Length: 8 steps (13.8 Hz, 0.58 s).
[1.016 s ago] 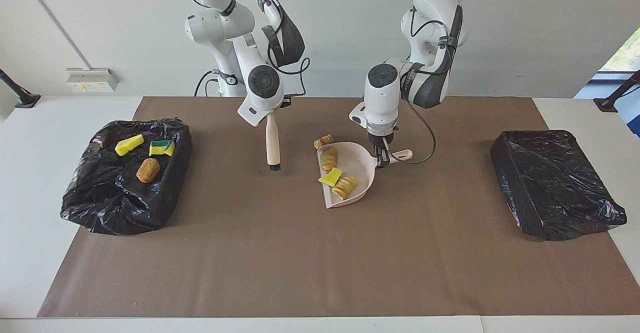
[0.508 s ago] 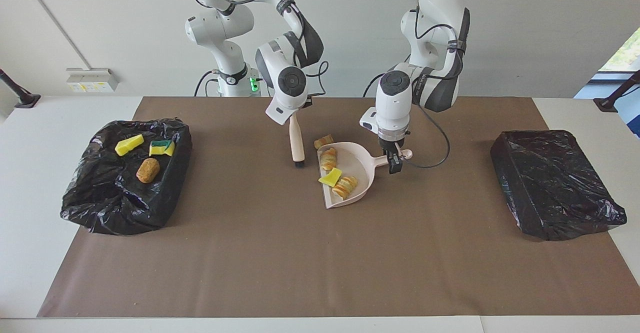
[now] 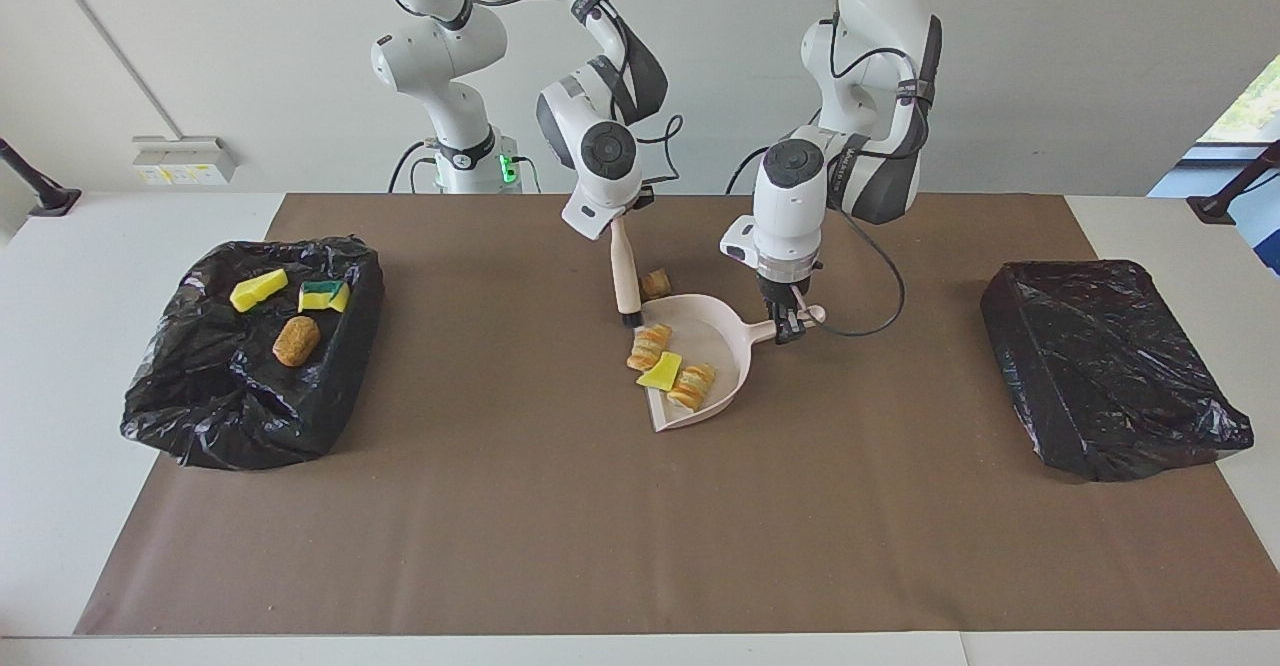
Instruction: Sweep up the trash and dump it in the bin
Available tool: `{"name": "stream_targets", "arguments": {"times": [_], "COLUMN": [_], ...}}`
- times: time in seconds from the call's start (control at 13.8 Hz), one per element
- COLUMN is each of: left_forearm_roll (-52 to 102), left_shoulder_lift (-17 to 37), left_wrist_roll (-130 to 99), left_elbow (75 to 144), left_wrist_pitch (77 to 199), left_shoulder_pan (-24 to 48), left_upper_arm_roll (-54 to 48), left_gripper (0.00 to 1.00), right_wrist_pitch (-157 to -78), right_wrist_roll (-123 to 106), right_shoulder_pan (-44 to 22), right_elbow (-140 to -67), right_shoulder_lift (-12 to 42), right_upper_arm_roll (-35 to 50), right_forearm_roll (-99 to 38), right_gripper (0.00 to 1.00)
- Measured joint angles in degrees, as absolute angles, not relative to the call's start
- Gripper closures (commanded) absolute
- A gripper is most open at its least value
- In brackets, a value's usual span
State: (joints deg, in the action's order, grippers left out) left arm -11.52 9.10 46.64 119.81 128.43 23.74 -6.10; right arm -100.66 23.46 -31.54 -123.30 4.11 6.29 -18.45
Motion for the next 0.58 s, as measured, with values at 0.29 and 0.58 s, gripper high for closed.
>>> {"name": "stream_targets", "arguments": {"times": [0.29, 0.58], "left_forearm_roll": [-11.69, -11.73], "left_shoulder_lift": [9.1, 9.09], "left_wrist_roll": [47.05, 54.83], "left_elbow": [119.81, 119.14], "left_wrist_pitch": [128.63, 129.0], "left_shoulder_pan": [23.74, 21.74], "left_upper_arm_roll": [-6.13, -5.92], "left_gripper": [1.0, 1.0], "right_wrist_pitch": [-94.67, -94.29], "right_wrist_roll": [26.47, 37.25], "right_shoulder_pan": [-31.38, -31.19], "right_elbow": [-120.94, -121.43], "right_shoulder_lift": [1.55, -1.2], "right_upper_arm_roll": [5.86, 5.83], "right_forearm_roll": [-16.52, -17.07], "right_gripper": [1.0, 1.0]}}
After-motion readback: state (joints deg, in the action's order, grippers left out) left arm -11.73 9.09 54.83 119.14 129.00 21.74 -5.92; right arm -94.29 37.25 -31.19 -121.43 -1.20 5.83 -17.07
